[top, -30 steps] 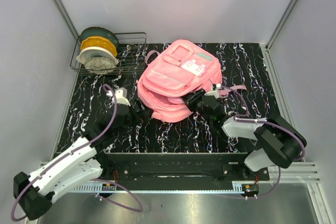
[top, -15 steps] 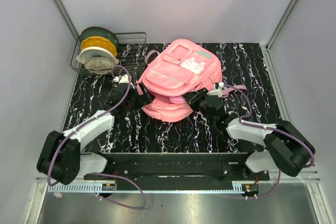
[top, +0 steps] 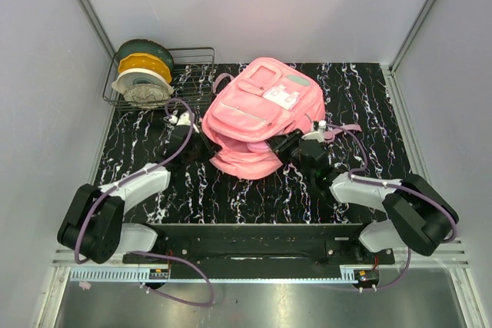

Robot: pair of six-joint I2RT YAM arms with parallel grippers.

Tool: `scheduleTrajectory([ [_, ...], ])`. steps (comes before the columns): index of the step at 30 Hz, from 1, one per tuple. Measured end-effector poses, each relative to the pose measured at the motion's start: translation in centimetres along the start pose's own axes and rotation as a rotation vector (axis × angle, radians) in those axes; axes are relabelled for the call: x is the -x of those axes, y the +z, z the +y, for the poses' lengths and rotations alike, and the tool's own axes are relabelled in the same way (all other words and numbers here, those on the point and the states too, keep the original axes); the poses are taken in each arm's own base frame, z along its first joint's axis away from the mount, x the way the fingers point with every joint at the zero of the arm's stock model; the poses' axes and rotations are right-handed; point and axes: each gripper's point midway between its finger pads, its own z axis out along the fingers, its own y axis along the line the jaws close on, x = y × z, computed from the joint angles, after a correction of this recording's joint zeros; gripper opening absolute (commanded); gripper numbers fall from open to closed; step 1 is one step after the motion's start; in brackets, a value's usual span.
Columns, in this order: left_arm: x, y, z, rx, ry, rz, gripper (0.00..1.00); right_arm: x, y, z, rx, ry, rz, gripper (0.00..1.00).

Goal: Pack the student bag
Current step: Place the stationery in the student bag.

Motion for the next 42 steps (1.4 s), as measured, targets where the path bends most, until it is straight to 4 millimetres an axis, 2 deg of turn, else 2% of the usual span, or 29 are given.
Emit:
scheduleTrajectory([
  [3,-0.6,-0.4,-0.8,-0.016,-0.004,0.006,0.0,-0.2,0.3,-0.2,-0.002,0.006,0.002,0.08],
  [5,-1.5,-1.3,-2.4,-0.052,0.013,0.011,0.0,-0.4,0.8,-0.4,-0.011,0.018,0.005,0.08],
  [9,-4.2,-4.0,-5.7,-0.137,0.069,0.036,0.0,-0.5,1.9,0.0,0.002,0.057,0.001,0.08],
  [11,-5.7,-5.8,-6.5,-0.178,0.098,0.047,0.0,-0.6,2.1,0.2,0.014,0.075,0.004,0.09],
  [13,-7.0,-7.4,-6.3,-0.206,0.11,0.061,0.0,-1.0,2.0,0.5,0.023,0.082,0.024,0.11],
  [15,-7.9,-8.2,-5.8,-0.218,0.114,0.072,0.0,-1.2,2.2,0.8,0.022,0.086,0.032,0.19],
  [18,-9.0,-9.1,-5.0,-0.232,0.125,0.086,0.0,-1.3,2.6,1.2,0.011,0.095,0.041,0.21],
  [21,-9.2,-9.3,-5.2,-0.246,0.133,0.08,0.0,-1.6,3.3,1.4,0.002,0.11,0.053,0.34],
  [23,-9.3,-9.2,-5.3,-0.252,0.143,0.079,0.08,-1.7,3.8,1.2,-0.01,0.12,0.063,0.42],
  [25,-9.4,-9.2,-5.5,-0.257,0.152,0.077,0.3,-1.7,4.0,1.1,-0.013,0.14,0.08,0.5],
  [27,-9.8,-9.4,-5.7,-0.27,0.165,0.095,0.37,-1.4,4.1,0.8,-0.014,0.15,0.094,0.56],
  [28,-10.3,-9.7,-5.9,-0.286,0.171,0.115,0.44,-1.0,4.1,0.6,-0.016,0.152,0.099,0.58],
  [29,-10.8,-10.0,-6.3,-0.304,0.178,0.131,0.53,-0.7,4.1,0.4,-0.023,0.152,0.105,0.64],
  [31,-11.5,-10.8,-6.8,-0.344,0.194,0.166,0.54,0.0,3.7,-0.1,-0.038,0.129,0.12,0.67],
  [33,-11.8,-11.4,-7.2,-0.365,0.209,0.181,0.61,0.5,2.8,0.0,-0.054,0.097,0.129,0.74],
  [42,-10.4,-13.6,-7.4,-0.365,0.253,0.163,0.72,2.3,-3.8,3.4,-0.016,-0.059,0.145,0.79],
])
